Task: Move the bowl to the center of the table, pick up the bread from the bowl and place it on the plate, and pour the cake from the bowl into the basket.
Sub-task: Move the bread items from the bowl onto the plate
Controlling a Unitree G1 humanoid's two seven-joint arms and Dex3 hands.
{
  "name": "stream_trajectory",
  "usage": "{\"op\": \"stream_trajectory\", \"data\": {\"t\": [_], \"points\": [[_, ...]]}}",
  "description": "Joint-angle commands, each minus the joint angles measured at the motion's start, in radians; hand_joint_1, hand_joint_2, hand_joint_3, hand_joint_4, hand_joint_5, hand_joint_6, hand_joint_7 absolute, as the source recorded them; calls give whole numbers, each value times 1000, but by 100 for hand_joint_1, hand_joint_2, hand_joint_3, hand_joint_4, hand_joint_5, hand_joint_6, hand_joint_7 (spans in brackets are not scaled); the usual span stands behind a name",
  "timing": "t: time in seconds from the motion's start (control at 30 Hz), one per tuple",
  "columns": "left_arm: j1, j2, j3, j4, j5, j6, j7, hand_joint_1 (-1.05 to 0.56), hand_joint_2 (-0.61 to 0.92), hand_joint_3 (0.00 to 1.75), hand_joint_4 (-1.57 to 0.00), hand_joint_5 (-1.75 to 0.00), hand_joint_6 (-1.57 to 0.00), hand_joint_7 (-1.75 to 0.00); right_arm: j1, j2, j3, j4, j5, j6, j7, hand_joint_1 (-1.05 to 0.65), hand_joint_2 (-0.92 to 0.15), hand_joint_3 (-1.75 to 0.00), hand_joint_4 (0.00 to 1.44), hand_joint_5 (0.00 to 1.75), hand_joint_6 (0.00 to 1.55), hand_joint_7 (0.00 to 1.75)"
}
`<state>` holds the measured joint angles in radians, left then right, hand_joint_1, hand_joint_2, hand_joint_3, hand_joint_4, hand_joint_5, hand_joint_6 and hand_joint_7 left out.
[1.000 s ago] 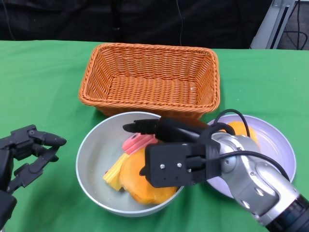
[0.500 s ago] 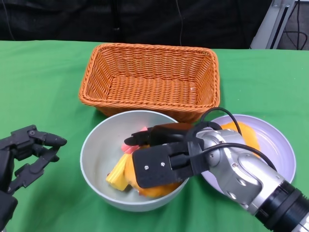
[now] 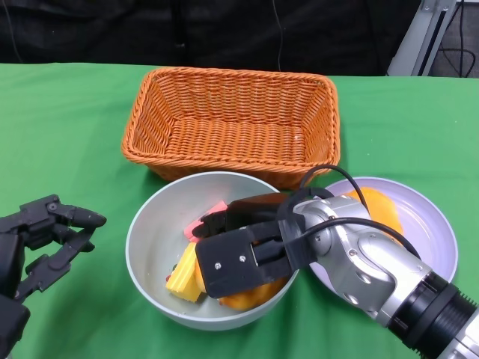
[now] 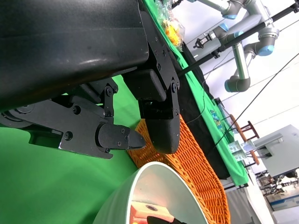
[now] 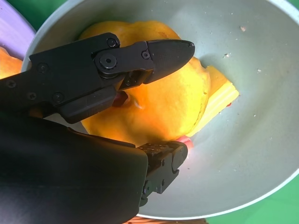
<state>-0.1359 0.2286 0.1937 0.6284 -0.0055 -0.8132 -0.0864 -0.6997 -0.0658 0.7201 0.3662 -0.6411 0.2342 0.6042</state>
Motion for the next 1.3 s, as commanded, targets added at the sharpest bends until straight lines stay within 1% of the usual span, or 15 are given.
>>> {"op": "stream_trajectory", "data": {"t": [0.03,0.07,0.17,0.27,0.4,0.57,0.7,0.8,0.9,1.0,1.1,1.2,1.3], "points": [[4,8,3,-4,-5,6,6,-6,92,28,-83,-119,-92,-76,22,-19,32,-31,-36,-9,4,-94,-92,-21,13,6,39,5],[4,8,3,-1,-6,6,6,-6,92,28,-83,-118,-92,-76,27,-22,37,-44,-45,-12,0,-94,-92,-21,13,6,40,5],[3,10,1,0,-1,5,9,-7,92,28,-83,-118,-91,-76,57,-27,37,-102,-85,-10,-56,-93,-92,-20,15,6,39,3],[3,9,-1,-1,-4,6,7,-8,92,27,-83,-118,-91,-77,92,-34,28,-161,-123,-29,-140,-91,-92,-18,18,8,39,2],[0,11,-1,6,-7,2,5,-7,92,26,-83,-119,-91,-77,116,-38,10,-232,-134,-26,-158,-91,-92,-20,18,7,37,1],[-3,14,-2,7,1,1,11,-9,92,26,-84,-119,-91,-78,123,-35,-24,-321,-110,4,-104,-91,-92,-22,18,7,36,0],[-2,10,-3,2,-3,-1,8,-9,92,26,-85,-118,-91,-78,102,-36,-43,-364,-75,49,6,-92,-92,-22,17,6,34,0],[-1,12,-4,1,10,-2,18,-9,92,27,-85,-118,-91,-77,85,-44,-43,-382,-72,70,72,-95,-92,-22,18,6,34,0],[0,12,-4,2,13,0,20,-10,92,27,-84,-118,-91,-77,53,-58,-28,-393,-91,104,157,-96,-92,-22,17,5,35,0],[1,9,-4,2,7,2,17,-9,92,27,-83,-117,-91,-77,33,-64,-19,-392,-105,126,210,-96,-92,-22,19,6,36,1],[1,8,-4,2,2,4,14,-8,92,28,-83,-117,-91,-77,25,-69,-14,-383,-113,123,232,-97,-92,-21,21,6,38,1],[-1,8,-4,3,0,7,14,-8,92,28,-83,-117,-91,-78,23,-74,-7,-375,-126,114,225,-98,-92,-21,19,5,39,1],[-2,11,-4,8,-4,4,7,-7,92,28,-83,-117,-91,-78,25,-76,29,-350,-168,94,196,-98,-92,-21,16,3,39,1]]}}
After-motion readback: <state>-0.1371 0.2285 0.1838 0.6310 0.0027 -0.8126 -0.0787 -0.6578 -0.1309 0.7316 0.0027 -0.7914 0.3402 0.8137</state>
